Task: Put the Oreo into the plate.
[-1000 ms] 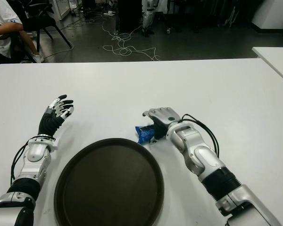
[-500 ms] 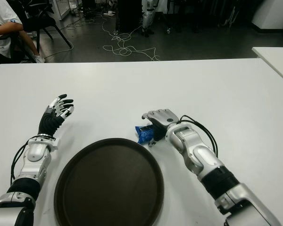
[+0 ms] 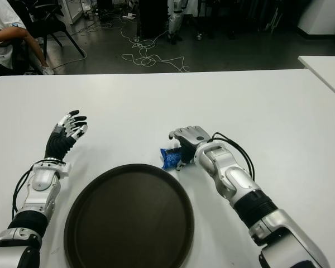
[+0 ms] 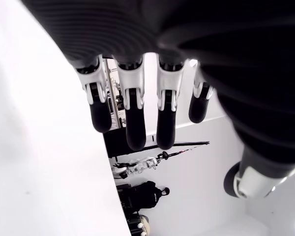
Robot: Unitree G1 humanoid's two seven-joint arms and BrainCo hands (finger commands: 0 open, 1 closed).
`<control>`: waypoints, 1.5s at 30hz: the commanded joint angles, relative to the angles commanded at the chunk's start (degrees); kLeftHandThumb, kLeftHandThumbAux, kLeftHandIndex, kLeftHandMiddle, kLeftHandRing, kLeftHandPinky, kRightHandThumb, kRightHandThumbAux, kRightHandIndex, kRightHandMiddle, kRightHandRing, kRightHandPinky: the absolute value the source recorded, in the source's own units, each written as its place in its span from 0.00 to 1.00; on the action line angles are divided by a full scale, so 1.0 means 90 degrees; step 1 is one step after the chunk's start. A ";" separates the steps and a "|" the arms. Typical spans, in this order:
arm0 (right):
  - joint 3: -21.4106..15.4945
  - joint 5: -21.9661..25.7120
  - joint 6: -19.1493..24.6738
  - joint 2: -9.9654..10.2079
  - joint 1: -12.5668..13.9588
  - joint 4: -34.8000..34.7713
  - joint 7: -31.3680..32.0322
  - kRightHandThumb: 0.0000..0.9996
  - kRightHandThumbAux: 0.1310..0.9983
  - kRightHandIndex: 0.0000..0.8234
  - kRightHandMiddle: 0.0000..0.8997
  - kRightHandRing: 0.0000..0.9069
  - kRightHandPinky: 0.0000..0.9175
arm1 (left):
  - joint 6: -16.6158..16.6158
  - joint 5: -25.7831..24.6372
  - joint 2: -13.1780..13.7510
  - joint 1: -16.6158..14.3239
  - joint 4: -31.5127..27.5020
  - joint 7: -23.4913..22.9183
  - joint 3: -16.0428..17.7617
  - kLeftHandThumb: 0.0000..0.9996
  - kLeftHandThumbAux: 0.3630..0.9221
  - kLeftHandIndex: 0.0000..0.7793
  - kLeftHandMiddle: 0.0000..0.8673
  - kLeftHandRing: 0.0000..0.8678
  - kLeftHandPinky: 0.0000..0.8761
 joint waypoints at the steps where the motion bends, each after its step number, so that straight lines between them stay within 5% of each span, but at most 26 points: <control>1: 0.0014 -0.0012 0.0062 0.0016 -0.0013 0.0019 0.0064 0.00 0.75 0.28 0.30 0.27 0.21 | -0.0007 0.0011 0.0002 0.0000 0.0001 0.0014 -0.0003 0.13 0.42 0.21 0.30 0.26 0.20; 20: 0.0141 0.0022 0.0006 0.0033 -0.0177 0.0432 0.0100 0.00 0.75 0.30 0.31 0.27 0.25 | -0.0137 -0.0013 -0.0001 0.0042 -0.0060 -0.0016 -0.0028 0.13 0.41 0.22 0.30 0.26 0.20; 45: -0.0021 0.0284 0.0109 0.0101 -0.0352 0.0908 -0.0108 0.00 0.67 0.29 0.26 0.21 0.12 | 0.0027 -0.0026 -0.0064 0.0149 -0.0369 0.0044 -0.0052 0.13 0.45 0.22 0.29 0.26 0.21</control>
